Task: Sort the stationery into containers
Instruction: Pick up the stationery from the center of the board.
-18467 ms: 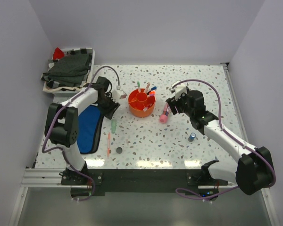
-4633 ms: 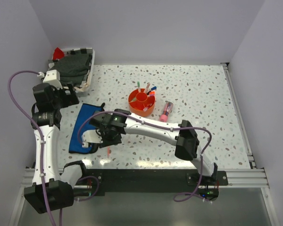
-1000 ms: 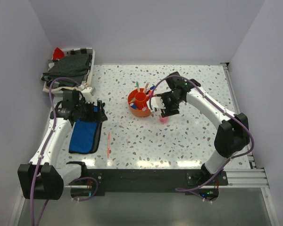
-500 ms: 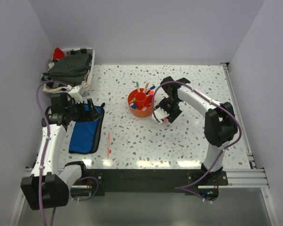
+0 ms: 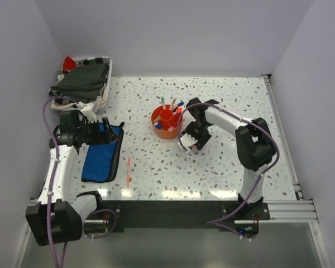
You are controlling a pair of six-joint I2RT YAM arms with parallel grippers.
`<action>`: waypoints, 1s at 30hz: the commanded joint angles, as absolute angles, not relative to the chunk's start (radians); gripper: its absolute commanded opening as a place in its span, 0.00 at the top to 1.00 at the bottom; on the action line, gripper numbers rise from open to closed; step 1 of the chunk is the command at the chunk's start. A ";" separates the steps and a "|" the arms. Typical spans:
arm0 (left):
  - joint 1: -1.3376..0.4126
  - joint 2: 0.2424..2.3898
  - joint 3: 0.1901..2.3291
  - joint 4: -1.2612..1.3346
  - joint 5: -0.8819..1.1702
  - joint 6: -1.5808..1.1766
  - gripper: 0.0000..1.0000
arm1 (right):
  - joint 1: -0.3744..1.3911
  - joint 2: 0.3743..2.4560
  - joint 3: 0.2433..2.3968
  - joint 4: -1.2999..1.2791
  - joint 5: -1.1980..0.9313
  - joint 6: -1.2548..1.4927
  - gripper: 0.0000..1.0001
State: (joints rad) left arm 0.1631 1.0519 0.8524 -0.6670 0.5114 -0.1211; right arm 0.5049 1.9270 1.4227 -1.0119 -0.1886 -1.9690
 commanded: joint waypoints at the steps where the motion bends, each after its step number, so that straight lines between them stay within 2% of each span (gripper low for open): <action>1: 0.172 1.058 0.873 -0.637 0.526 -0.133 0.15 | 0.512 1.939 1.390 -0.931 -0.163 -1.970 0.37; 4: 0.172 1.063 0.873 -0.637 0.526 -0.133 0.15 | 0.514 1.962 1.388 -0.904 -0.155 -1.933 0.43; 5: 0.170 1.063 0.874 -0.638 0.525 -0.132 0.15 | 0.514 1.979 1.393 -0.904 -0.150 -1.924 0.51; 7: 0.170 1.066 0.876 -0.638 0.525 -0.130 0.14 | 0.514 1.993 1.407 -0.917 -0.134 -1.902 0.58; 10: 0.170 1.068 0.876 -0.637 0.525 -0.130 0.15 | 0.512 1.990 1.372 -0.885 -0.118 -1.888 0.62; 12: 0.170 1.068 0.870 -0.630 0.529 -0.138 0.15 | 0.514 1.985 1.335 -0.868 -0.117 -1.891 0.62; 16: 0.173 1.074 0.870 -0.621 0.540 -0.143 0.15 | 0.523 2.000 1.292 -0.830 -0.113 -1.870 0.54; 20: 0.172 1.072 0.870 -0.629 0.538 -0.138 0.14 | 0.525 2.037 1.295 -0.842 -0.147 -1.818 0.55; 21: 0.173 1.072 0.868 -0.629 0.537 -0.140 0.15 | 0.525 2.048 1.316 -0.851 -0.162 -1.797 0.59; 22: 0.172 1.072 0.867 -0.627 0.540 -0.141 0.14 | 0.523 2.065 1.339 -0.883 -0.184 -1.781 0.75; 24: 0.173 1.074 0.867 -0.629 0.541 -0.140 0.14 | 0.525 2.095 1.377 -0.917 -0.216 -1.731 0.88; 25: 0.173 1.078 0.870 -0.630 0.540 -0.138 0.15 | 0.525 2.095 1.379 -0.928 -0.225 -1.717 0.99; 30: 0.173 1.094 0.902 -0.637 0.551 -0.133 0.14 | 0.519 1.973 1.382 -0.992 -0.343 -1.591 1.00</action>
State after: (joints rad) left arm 0.1635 1.0847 0.8528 -0.6579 0.5175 -0.1215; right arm 0.5228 1.9770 1.4277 -0.9096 -0.1768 -1.7336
